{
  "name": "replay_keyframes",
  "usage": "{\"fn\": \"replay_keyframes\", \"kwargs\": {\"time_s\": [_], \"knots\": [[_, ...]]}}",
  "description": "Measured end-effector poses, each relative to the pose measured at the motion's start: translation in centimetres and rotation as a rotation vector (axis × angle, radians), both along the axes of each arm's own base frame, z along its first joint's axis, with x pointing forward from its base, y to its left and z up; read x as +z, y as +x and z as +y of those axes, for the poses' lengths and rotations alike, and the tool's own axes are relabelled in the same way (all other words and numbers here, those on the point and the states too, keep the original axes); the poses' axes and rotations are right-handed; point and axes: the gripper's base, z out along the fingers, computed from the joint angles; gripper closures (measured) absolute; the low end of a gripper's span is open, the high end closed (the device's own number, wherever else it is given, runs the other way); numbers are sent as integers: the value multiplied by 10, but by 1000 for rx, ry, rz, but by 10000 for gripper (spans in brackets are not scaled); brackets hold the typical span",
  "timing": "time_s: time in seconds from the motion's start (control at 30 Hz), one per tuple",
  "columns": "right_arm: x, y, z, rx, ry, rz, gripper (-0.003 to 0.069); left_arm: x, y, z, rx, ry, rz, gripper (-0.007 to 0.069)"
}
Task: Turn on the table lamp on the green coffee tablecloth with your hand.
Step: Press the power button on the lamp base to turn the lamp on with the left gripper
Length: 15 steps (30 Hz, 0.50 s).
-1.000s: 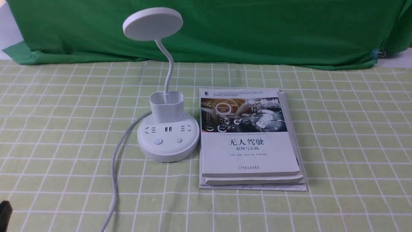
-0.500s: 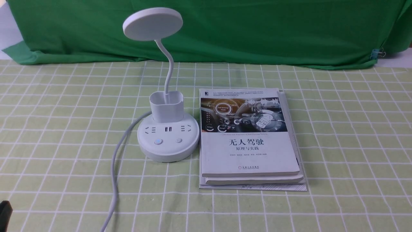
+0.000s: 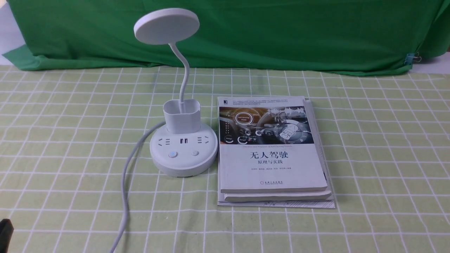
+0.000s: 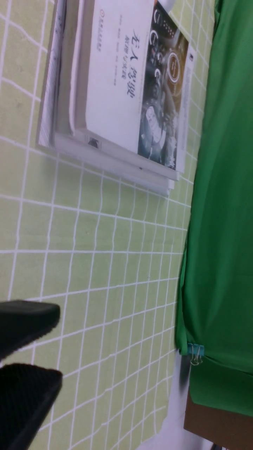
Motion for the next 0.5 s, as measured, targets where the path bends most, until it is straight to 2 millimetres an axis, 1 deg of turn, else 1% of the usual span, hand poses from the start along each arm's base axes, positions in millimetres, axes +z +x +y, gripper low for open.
{"fn": "replay_keyframes", "kwargs": {"time_s": [0.5], "knots": [[0, 0, 0, 0, 0, 0, 414, 1, 0, 0, -1, -5, -16, 384]]}}
